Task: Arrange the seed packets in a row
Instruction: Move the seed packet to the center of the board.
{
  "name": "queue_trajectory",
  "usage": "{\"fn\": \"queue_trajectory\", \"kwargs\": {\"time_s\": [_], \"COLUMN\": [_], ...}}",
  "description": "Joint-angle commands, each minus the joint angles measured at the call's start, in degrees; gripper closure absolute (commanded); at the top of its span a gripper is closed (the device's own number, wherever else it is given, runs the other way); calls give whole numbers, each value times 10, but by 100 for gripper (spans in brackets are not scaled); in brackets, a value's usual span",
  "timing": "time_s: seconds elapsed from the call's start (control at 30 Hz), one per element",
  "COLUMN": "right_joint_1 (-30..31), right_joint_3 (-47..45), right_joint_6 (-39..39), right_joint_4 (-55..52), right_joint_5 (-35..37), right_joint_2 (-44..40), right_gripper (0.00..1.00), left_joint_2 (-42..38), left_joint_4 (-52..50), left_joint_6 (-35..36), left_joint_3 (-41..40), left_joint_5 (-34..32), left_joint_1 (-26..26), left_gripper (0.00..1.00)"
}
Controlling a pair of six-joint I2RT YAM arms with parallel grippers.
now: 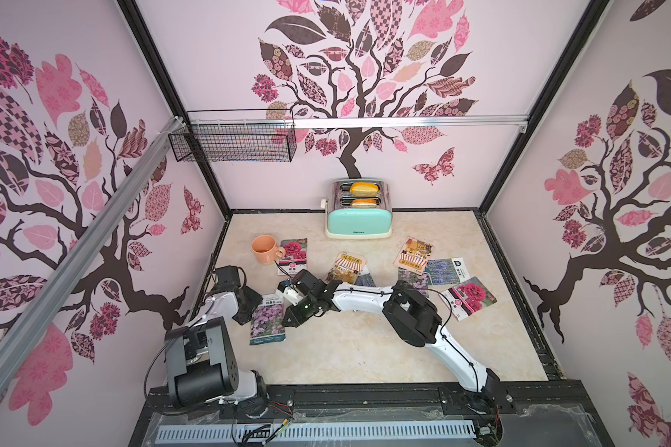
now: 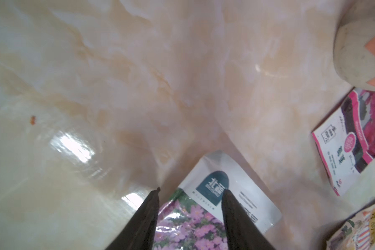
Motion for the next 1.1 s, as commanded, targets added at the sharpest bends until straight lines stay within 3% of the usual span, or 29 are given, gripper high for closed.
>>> {"fn": "queue_trajectory", "kwargs": {"time_s": [0.0, 0.2, 0.47, 0.83, 1.07], "right_joint_1": [12, 18, 18, 16, 5], "right_joint_3": [39, 69, 113, 262, 265], "right_joint_6": [10, 11, -1, -29, -28], "right_joint_4": [-7, -16, -39, -125, -120], "right_joint_5": [3, 2, -2, 25, 46], "right_joint_2": [31, 44, 76, 154, 163], "right_gripper": [87, 84, 83, 70, 61], "left_joint_2": [17, 60, 92, 99, 88], "left_joint_4": [3, 14, 7, 23, 19], "left_joint_6": [25, 30, 35, 24, 20], "left_joint_3": [23, 41, 68, 50, 50], "left_joint_5": [14, 16, -28, -57, -64], "left_joint_1": [3, 3, 5, 19, 24], "left_gripper": [49, 49, 49, 50, 51]}}
